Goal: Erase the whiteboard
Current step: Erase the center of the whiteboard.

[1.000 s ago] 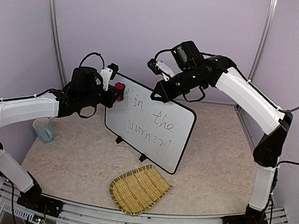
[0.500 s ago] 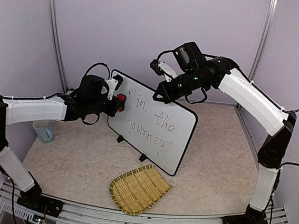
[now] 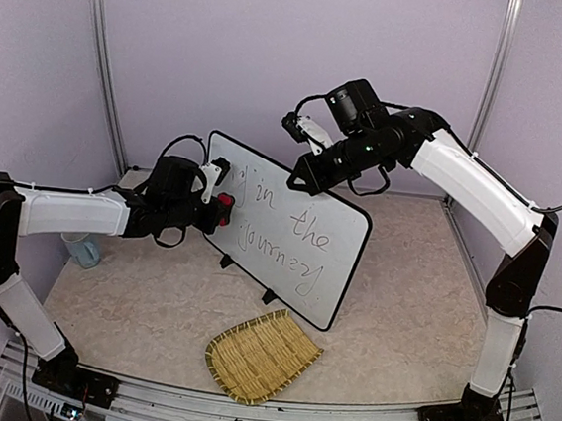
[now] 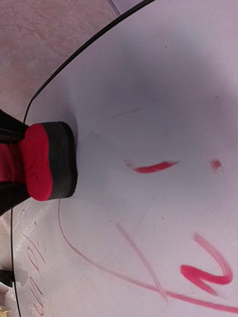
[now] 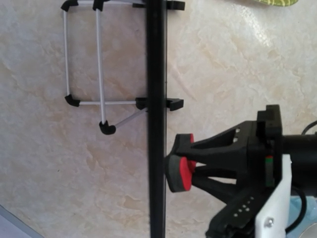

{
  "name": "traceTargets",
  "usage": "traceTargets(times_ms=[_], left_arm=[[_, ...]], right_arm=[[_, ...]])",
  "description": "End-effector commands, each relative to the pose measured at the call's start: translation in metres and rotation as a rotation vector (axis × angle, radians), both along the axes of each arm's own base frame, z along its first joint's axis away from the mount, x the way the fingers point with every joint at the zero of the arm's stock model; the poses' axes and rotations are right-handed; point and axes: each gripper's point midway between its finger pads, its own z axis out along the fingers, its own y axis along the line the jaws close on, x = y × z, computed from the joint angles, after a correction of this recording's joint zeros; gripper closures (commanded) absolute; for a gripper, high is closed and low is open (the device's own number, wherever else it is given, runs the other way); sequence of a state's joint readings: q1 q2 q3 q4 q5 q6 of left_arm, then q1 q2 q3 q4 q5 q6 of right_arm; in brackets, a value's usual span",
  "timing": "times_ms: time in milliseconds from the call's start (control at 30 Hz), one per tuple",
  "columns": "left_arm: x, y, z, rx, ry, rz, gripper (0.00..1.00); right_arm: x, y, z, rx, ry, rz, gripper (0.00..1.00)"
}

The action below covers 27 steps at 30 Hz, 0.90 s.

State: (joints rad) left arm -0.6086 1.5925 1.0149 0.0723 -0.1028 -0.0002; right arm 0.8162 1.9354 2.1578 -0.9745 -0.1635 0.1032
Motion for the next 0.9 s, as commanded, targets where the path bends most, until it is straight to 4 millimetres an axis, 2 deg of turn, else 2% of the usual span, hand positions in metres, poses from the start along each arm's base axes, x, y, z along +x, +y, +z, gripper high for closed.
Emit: traceTargets(times_ms=[0,133,367,533,667,867], left_arm=[[0.012,-0.010,0.057,-0.069,-0.132,0.000,0.82],[0.020,-0.015,0.087,-0.088,-0.196,-0.006,0.82],[0.030,-0.021,0.118,-0.097,-0.239,-0.005,0.82],[0.028,-0.018,0.134,-0.113,-0.281,-0.002,0.81],[0.028,-0.017,0.121,-0.093,-0.263,0.000,0.81],[0.027,-0.016,0.074,-0.078,-0.177,-0.021,0.82]], right_arm=[[-0.020,0.001,-0.007,-0.044,0.003,0.077,1.00],[-0.020,0.000,-0.009,-0.048,0.004,0.076,1.00],[-0.021,0.002,-0.011,-0.048,0.009,0.081,1.00],[-0.021,0.002,-0.012,-0.049,0.011,0.082,1.00],[-0.021,0.002,-0.013,-0.052,0.011,0.080,1.00],[-0.021,0.002,-0.013,-0.051,0.015,0.082,1.00]])
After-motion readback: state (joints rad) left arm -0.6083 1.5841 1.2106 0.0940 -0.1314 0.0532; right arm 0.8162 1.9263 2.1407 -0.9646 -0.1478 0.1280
